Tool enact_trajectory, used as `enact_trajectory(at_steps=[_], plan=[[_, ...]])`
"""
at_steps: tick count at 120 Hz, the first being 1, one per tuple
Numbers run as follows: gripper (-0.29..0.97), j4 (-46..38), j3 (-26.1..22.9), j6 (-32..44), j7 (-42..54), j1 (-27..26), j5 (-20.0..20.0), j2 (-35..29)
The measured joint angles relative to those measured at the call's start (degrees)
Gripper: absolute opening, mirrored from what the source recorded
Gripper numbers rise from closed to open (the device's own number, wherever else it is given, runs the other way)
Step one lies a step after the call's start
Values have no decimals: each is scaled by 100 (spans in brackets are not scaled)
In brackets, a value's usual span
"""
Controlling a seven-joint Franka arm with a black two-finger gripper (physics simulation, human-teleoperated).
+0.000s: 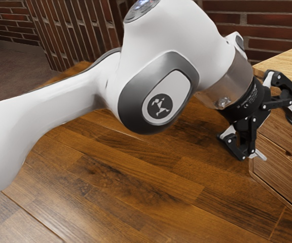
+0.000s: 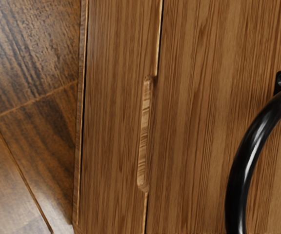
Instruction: Pull the drawer handle with one arm to open the drawer
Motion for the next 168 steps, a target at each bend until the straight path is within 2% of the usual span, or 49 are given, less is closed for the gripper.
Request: enact_trajectory(at_steps=[168], plan=[[68,-465,20,787,307,-22,-152,151]])
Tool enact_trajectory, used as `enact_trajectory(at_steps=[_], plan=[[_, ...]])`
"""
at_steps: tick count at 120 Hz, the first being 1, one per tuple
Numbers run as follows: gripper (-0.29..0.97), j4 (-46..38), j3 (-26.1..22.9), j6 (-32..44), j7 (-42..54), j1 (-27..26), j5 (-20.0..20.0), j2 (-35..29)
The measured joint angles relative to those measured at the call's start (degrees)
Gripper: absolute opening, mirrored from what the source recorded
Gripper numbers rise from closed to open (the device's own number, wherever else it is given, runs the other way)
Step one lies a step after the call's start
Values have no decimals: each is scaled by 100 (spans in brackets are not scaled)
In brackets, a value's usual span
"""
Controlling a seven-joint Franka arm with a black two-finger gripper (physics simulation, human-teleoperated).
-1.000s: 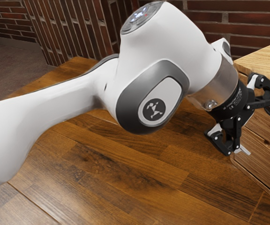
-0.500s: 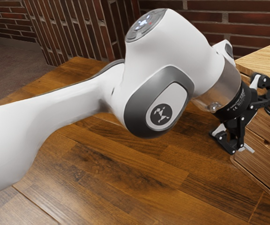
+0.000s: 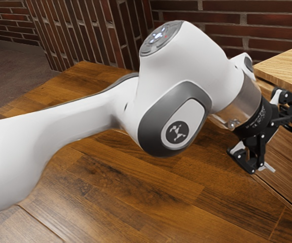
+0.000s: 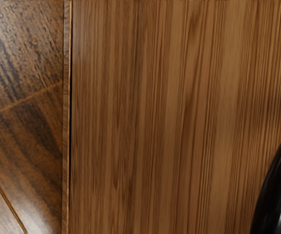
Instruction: Pull the drawer handle with one arm to open the drawer
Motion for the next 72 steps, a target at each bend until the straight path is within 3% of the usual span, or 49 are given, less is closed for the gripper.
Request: enact_trajectory(at_steps=[72], plan=[[68,-986,124,-18,26,-102,7,-817]])
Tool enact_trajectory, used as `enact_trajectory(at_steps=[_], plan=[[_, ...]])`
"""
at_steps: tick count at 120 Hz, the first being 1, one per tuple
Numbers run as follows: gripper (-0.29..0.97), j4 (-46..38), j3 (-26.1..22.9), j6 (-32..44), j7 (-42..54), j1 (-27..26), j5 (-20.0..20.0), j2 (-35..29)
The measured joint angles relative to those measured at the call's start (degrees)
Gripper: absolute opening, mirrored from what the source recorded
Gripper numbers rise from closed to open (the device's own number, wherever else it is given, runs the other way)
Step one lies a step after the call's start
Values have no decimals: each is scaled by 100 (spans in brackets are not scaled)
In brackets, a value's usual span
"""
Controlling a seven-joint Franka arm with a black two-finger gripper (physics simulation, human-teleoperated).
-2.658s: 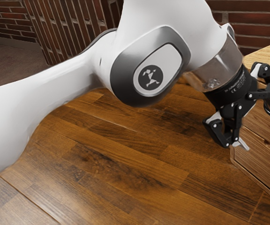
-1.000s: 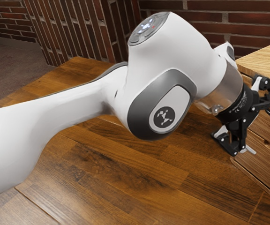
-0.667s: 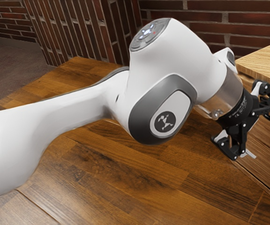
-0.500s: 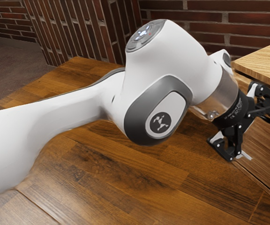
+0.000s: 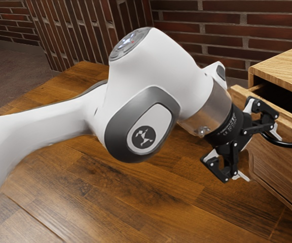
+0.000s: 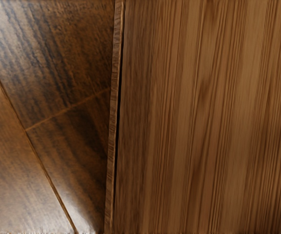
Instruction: Pull the drawer handle with one arm to open the drawer
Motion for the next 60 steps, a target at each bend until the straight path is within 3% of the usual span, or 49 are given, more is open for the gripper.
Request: enact_trajectory(at_steps=[60], plan=[[68,-1054,-19,-7,5,10,67,-933]])
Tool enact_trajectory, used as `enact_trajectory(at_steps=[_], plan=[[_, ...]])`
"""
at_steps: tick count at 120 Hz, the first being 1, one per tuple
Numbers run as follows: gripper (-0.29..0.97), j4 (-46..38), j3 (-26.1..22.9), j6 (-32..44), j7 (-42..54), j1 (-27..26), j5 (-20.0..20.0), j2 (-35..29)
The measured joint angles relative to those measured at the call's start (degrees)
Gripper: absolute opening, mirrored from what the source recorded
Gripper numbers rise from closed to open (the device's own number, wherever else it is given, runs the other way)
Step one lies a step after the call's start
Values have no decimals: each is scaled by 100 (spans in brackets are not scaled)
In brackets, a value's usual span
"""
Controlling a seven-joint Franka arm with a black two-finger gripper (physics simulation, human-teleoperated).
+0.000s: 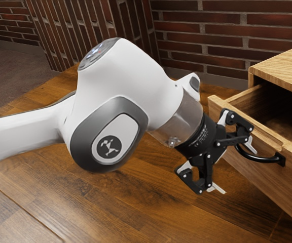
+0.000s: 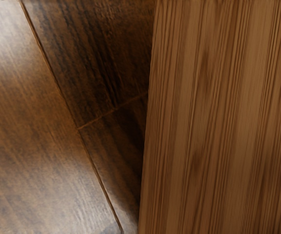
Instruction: Pull the drawer handle with one arm to open the drawer
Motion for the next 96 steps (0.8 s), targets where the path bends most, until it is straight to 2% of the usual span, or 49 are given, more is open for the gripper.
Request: enact_trajectory(at_steps=[68,80,96], plan=[[68,-776,-108,-78,2,69,143,-825],[68,-1023,-696,-114,2,693,145,-1124],[68,-1147,-880,-155,2,892,138,-1271]])
